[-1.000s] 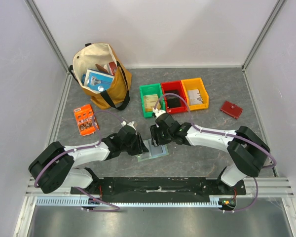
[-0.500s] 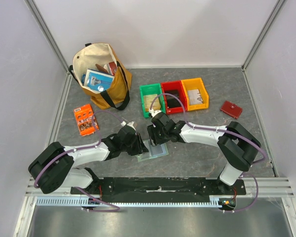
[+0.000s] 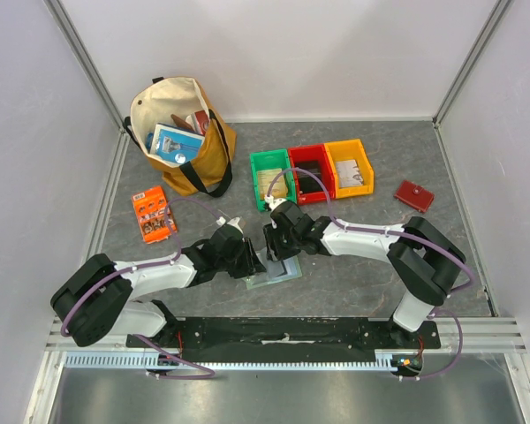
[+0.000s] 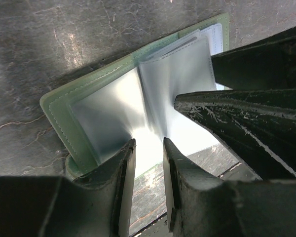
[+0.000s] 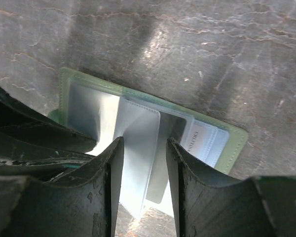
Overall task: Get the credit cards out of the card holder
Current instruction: Remove the credit card from the card holder.
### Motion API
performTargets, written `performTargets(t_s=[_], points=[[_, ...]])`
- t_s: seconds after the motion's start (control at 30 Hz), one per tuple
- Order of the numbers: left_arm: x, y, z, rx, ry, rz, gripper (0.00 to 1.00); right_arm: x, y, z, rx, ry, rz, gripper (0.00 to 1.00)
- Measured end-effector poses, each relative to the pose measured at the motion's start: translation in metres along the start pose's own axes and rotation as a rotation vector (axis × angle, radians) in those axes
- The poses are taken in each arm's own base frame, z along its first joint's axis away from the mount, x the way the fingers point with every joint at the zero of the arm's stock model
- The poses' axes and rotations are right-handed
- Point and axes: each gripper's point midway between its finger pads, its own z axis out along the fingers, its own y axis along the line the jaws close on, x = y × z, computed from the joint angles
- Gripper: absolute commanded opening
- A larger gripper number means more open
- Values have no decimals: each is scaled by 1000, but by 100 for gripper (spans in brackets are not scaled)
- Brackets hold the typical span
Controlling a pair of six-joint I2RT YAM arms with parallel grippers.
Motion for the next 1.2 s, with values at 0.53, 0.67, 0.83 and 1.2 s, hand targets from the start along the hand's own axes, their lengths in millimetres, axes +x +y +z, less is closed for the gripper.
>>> performTargets(t_s=[0.53,0.67,0.83,1.2], points=[[-2,8,-19,-10,-57,-17,46,6,34,-5,-174,45,43,51],[-8,12,-37,-12,-122,-31,46,2,46,-7,-237,42,57,54],[-19,13,-63,6,-219,-55,46,6,61,2,-302,68,67,59],[-24,18,-88,17,-296,-85,46,9,75,20,-351,107,79,59]])
